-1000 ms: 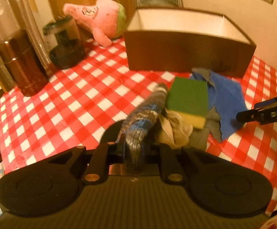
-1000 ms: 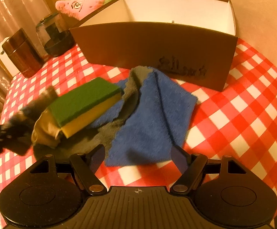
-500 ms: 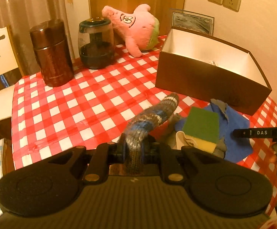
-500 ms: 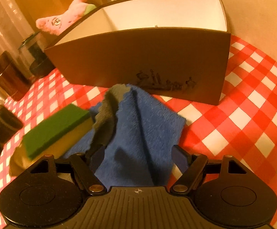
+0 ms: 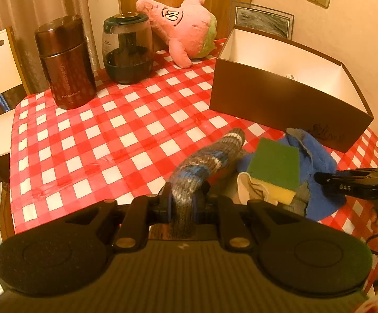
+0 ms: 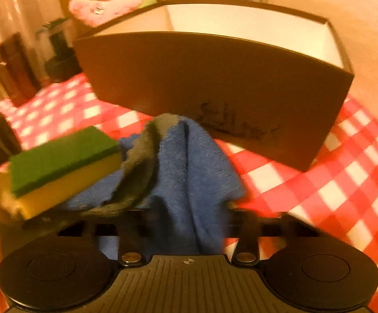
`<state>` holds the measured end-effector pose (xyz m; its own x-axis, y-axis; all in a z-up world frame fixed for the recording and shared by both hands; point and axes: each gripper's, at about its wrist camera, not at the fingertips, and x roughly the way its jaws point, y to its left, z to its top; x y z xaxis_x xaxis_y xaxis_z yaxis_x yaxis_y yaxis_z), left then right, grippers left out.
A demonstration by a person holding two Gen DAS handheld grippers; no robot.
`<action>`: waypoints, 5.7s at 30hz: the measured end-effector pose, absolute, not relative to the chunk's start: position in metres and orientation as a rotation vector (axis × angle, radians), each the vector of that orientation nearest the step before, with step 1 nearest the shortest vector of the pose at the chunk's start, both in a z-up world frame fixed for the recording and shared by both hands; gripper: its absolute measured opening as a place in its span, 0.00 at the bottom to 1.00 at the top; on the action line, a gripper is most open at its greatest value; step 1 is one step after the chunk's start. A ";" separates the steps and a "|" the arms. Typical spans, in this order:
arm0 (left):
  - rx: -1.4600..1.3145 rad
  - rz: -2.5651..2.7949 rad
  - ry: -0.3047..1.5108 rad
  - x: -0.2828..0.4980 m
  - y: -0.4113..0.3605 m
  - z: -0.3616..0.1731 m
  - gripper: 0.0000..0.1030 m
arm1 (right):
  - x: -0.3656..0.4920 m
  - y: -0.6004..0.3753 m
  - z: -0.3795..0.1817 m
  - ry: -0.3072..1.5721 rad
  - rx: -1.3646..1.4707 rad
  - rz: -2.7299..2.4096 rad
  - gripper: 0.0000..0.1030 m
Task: Organize soft objects
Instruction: 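Lift the striped sock with the left gripper while the right gripper grasps the blue towel, then carry the sock and towel into the brown box and open both grippers, then move both open tools back to the beige cloth and green sponge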
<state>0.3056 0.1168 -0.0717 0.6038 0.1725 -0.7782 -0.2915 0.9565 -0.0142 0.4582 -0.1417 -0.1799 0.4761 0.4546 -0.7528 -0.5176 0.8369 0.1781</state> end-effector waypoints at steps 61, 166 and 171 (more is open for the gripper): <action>-0.056 0.176 0.694 0.357 0.082 0.013 0.13 | 0.422 -0.222 0.016 0.612 0.053 0.662 0.14; -0.111 0.135 0.856 0.371 0.073 -0.013 0.46 | 0.454 -0.195 -0.031 0.738 0.074 0.646 0.68; -0.130 0.152 0.863 0.351 0.075 -0.015 0.46 | 0.440 -0.192 -0.034 0.757 0.070 0.655 0.68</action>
